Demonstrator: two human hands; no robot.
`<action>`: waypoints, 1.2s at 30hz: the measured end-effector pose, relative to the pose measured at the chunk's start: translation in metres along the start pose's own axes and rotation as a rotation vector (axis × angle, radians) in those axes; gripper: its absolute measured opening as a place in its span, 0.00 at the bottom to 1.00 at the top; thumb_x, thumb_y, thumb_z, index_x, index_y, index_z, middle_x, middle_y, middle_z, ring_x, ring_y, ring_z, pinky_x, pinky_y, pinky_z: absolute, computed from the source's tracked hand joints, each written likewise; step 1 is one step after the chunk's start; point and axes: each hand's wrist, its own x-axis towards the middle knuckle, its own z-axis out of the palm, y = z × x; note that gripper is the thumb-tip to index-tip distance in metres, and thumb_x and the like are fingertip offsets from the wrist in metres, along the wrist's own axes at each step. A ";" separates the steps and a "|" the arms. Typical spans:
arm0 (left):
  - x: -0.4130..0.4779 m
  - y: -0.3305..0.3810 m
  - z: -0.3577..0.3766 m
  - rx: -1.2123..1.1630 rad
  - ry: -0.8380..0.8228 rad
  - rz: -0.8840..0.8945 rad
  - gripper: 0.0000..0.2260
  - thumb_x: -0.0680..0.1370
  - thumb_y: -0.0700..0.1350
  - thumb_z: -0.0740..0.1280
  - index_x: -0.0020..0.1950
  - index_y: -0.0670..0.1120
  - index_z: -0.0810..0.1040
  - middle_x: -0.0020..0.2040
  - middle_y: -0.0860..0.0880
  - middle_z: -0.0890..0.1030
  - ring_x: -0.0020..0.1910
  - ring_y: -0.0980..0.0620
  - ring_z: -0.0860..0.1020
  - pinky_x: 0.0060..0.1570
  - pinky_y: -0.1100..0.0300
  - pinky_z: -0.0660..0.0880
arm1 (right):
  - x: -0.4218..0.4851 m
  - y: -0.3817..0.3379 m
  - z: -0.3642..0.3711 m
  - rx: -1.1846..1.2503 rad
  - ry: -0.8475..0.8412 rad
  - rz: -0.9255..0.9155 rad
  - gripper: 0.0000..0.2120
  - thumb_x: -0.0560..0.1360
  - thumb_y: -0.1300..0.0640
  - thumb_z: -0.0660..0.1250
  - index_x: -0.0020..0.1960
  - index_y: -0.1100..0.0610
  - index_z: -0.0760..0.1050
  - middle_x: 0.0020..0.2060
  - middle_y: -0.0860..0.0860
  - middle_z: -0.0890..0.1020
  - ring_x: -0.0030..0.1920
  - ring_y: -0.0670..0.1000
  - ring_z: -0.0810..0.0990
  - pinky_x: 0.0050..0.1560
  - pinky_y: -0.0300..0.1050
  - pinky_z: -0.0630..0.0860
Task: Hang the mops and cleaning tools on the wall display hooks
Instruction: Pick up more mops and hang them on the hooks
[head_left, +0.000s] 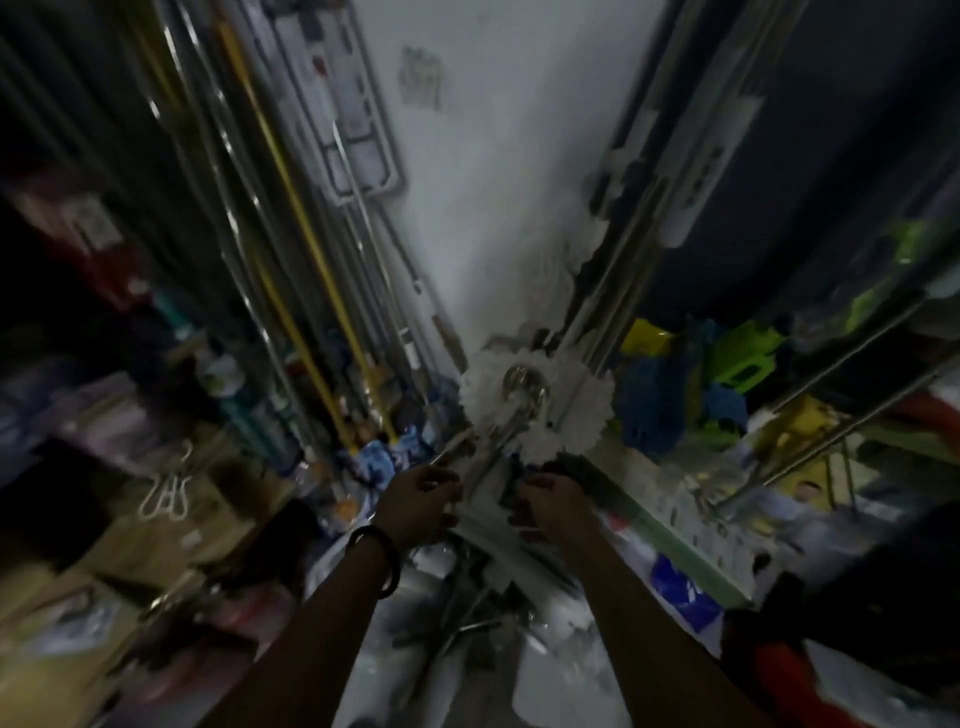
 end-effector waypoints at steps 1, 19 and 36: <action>0.003 -0.009 0.000 -0.023 0.010 -0.045 0.03 0.82 0.41 0.69 0.52 0.48 0.80 0.46 0.44 0.84 0.32 0.49 0.81 0.33 0.60 0.75 | 0.009 0.008 0.009 -0.020 -0.028 0.032 0.03 0.85 0.59 0.66 0.54 0.56 0.78 0.39 0.55 0.83 0.35 0.54 0.82 0.44 0.53 0.79; 0.121 -0.111 0.038 -0.261 0.259 -0.481 0.08 0.77 0.50 0.74 0.50 0.46 0.83 0.38 0.46 0.87 0.36 0.45 0.82 0.39 0.54 0.76 | 0.351 0.035 0.076 -0.036 -0.167 0.321 0.21 0.70 0.55 0.81 0.56 0.65 0.79 0.51 0.62 0.85 0.43 0.57 0.84 0.42 0.54 0.88; 0.128 -0.171 0.069 -0.556 0.399 -0.646 0.07 0.83 0.39 0.67 0.56 0.37 0.82 0.36 0.41 0.82 0.28 0.49 0.75 0.27 0.64 0.67 | 0.416 0.086 0.119 -0.046 0.053 0.221 0.20 0.76 0.44 0.74 0.54 0.61 0.80 0.50 0.59 0.86 0.41 0.55 0.83 0.40 0.49 0.80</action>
